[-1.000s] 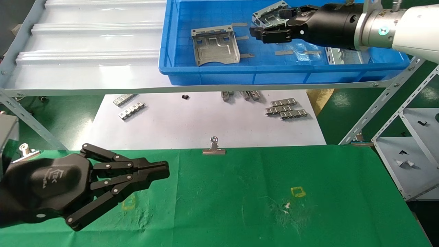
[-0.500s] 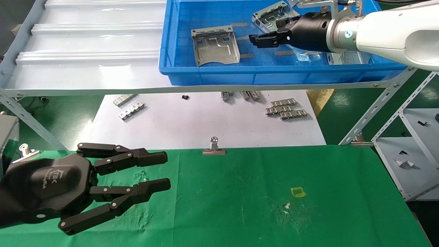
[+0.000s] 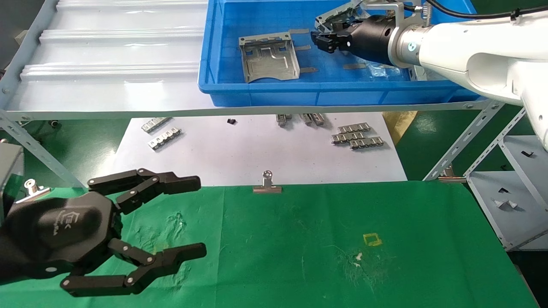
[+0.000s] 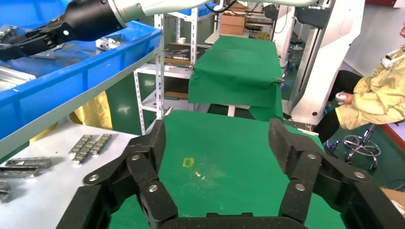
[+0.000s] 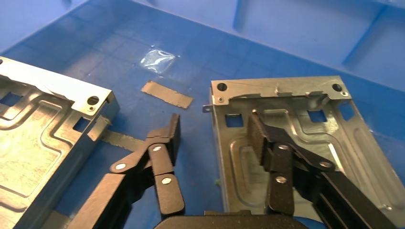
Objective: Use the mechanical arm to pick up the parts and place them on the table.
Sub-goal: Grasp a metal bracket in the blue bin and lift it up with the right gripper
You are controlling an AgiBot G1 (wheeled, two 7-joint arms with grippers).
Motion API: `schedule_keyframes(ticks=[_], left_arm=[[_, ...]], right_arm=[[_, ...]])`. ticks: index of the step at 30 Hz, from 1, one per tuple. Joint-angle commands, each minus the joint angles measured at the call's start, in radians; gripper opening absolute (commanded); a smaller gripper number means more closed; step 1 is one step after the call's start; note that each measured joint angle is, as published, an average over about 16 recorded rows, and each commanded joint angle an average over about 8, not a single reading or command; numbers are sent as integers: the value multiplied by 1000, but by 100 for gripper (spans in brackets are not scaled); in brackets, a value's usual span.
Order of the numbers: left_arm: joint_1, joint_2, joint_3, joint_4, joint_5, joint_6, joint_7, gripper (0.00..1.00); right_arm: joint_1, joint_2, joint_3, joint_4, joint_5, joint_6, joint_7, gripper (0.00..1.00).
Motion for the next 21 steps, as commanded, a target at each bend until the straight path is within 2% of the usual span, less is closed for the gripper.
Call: schedule_keyframes(ticks=[1,12,21], left_arm=[[0,0,0,0,0,0,0,100],[0,0,0,0,0,0,0,100],[0,0,0,0,0,0,0,100]], right_arm=[[-7,-1,-5,11,-2,7,10,0],[-20,8,-30,46,2,-3,48,0],[-10,31,-25,58,25,-51,33,0]])
